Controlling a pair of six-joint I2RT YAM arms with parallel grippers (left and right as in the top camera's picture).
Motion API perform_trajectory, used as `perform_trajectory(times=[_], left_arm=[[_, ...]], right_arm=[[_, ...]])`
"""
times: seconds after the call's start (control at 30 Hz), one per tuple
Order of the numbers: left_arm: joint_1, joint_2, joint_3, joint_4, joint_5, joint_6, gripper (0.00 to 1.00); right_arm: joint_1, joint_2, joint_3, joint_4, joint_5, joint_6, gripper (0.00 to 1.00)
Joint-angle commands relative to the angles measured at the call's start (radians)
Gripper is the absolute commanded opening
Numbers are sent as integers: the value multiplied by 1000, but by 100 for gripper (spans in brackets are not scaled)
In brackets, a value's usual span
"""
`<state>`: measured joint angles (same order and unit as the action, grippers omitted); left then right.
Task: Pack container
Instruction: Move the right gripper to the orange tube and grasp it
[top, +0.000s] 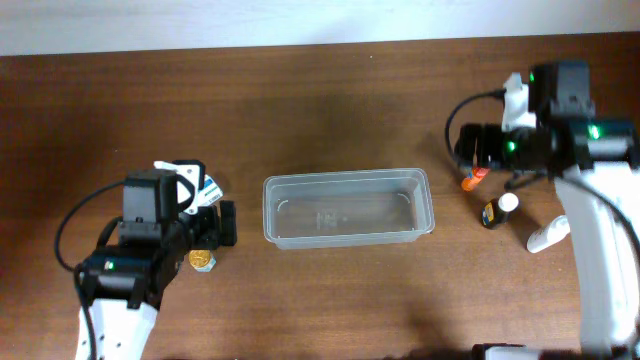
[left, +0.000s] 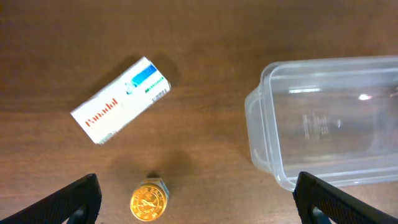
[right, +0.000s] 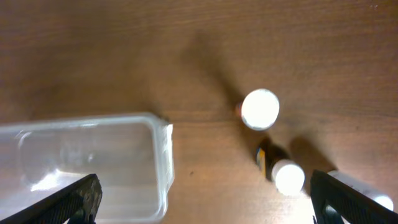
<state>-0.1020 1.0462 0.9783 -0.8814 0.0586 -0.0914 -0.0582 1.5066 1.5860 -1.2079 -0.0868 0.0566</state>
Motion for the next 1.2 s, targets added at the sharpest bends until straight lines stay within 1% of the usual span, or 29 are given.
perform_trajectory(times=[0.0,0.23,0.57,0.63,0.67,0.7,0.77,0.83,1.0,1.13,1.17], left_arm=[[7,34,23,-10,34,-5,99],[7,69,23,-9,32,-5,99],[7,72,23,-10,32,-5,99],[7,72,23,-10,32,-5,99],[7,72,23,-10,32,-5,99],[7,72,23,-10,32,-5,99],[7,72,23,-10,32,-5,100],[7,72,23,-10,32,-5,99],[7,72,23,-10,32,-5,99],[7,72,23,-10,32,-5,99],[7,72,23,-10,32,-5,99]], right_arm=[[-42,90,61,-7,53,12,98],[-122,283,64,-16,8,7,98],[-125,435,64,20,5,0,100],[-125,441,64,27,5,0,92],[-125,441,64,31,5,0,86],[-125,441,64,34,5,0,77],[-125,441,64,37,5,0,63],[-125,441,64,34,5,0,54],[-125,441,64,33,5,3,42],[-125,441,64,33,5,3,38],[-124,441,64,33,4,3,35]])
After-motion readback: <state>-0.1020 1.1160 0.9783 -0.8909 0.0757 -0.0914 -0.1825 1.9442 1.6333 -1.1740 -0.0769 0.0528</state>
